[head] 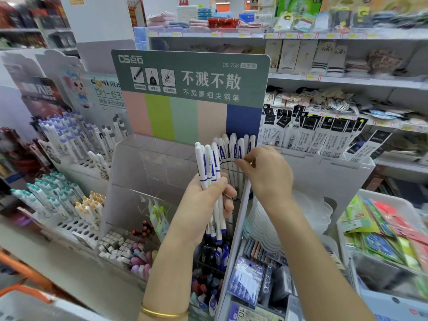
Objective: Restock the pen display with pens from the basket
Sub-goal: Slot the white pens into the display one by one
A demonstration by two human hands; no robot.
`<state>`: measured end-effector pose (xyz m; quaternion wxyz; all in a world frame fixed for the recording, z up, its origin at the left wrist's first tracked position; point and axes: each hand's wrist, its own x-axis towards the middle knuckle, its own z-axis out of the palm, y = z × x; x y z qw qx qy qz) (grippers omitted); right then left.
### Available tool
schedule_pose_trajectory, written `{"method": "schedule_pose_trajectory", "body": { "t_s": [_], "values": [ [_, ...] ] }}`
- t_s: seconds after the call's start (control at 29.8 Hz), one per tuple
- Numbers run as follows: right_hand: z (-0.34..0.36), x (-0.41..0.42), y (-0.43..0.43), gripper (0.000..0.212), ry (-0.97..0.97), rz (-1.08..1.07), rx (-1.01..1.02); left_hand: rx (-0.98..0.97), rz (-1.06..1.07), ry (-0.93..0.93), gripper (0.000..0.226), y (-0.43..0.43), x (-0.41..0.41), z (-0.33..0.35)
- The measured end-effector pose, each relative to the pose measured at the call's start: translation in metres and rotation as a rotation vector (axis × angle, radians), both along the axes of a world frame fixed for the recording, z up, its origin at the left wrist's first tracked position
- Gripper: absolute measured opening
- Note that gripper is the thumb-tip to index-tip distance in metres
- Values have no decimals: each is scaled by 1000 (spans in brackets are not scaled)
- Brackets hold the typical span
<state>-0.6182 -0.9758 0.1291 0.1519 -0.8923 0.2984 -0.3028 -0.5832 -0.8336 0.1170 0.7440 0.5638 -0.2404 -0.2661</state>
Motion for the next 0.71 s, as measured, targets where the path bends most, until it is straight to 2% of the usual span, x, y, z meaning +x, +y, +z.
{"method": "schedule_pose_trajectory", "body": {
  "t_s": [0.1, 0.2, 0.3, 0.44, 0.5, 0.6, 0.64, 0.71],
  "values": [
    [5, -3, 1, 30, 15, -41, 8, 4, -16, 1, 10, 1, 0, 0],
    [9, -10, 5, 24, -163, 18, 92, -5, -37, 1, 12, 1, 0, 0],
    [15, -18, 14, 32, -285, 268, 328, -7, -70, 8, 14, 0, 0, 0],
    [22, -24, 24, 25, -209, 522, 677, -37, -132, 21, 13, -2, -3, 2],
    [23, -23, 20, 23, -316, 485, 730, -30, -135, 41, 12, -1, -2, 3],
    [29, -18, 8, 24, -741, 298, 749, -5, -66, 75, 16, 2, 2, 0],
    [30, -16, 3, 24, -829, 234, 678, -4, -35, 74, 15, 3, 4, -1],
    [28, -13, -3, 21, -858, 151, 464, -11, -2, 75, 11, 4, 6, -3]
  ]
}}
